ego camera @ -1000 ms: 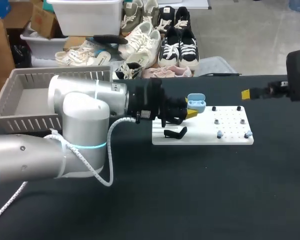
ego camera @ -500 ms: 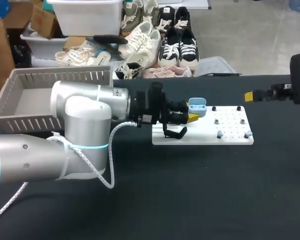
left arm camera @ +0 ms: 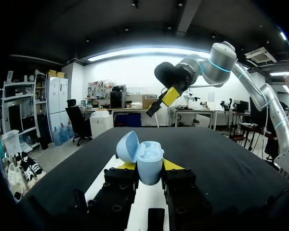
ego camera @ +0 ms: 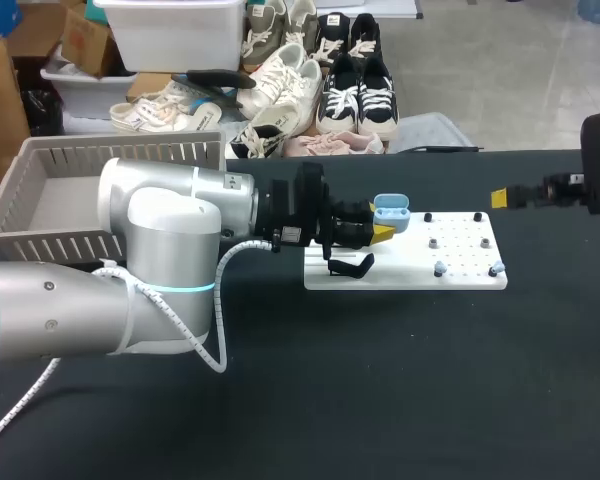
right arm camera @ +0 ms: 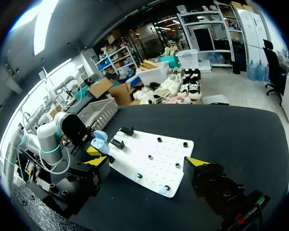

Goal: Pick up each earbud case from the left stands, insert the matching earbuds, close the lid, and place the case in the box.

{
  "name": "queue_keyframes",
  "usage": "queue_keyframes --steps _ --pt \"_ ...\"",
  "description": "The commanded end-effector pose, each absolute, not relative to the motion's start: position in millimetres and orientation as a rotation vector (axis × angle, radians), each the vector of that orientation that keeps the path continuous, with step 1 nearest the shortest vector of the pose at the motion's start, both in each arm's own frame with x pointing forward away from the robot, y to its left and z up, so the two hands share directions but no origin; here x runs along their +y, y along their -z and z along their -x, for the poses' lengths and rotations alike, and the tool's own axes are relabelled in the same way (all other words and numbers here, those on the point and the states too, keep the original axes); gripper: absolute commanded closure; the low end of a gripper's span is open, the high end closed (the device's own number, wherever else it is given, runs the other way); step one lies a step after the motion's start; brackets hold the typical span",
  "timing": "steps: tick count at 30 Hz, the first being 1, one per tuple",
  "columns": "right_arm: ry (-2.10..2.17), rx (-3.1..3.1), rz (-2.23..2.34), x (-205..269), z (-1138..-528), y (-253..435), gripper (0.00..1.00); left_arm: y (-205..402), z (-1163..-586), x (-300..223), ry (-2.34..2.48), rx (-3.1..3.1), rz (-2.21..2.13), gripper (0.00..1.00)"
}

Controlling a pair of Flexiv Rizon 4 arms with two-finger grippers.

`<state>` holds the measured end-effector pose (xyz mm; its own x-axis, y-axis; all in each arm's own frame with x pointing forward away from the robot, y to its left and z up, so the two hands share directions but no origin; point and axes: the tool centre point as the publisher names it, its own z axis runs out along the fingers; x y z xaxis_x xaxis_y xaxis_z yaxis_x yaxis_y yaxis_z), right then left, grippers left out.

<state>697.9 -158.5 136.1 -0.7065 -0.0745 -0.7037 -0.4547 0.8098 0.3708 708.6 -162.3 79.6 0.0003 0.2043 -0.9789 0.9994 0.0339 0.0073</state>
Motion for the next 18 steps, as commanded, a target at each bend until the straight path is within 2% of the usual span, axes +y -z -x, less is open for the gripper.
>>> queue_keyframes --steps 1,18 --pt "-0.607 2.366 0.402 -160.7 -691.1 -139.4 0.00 -78.8 -708.4 -162.0 1.077 1.369 -1.332 1.00" --pt "-0.186 2.609 0.628 -162.9 -672.0 -101.6 0.00 -78.8 -708.4 -162.0 1.077 1.369 -1.332 1.00"
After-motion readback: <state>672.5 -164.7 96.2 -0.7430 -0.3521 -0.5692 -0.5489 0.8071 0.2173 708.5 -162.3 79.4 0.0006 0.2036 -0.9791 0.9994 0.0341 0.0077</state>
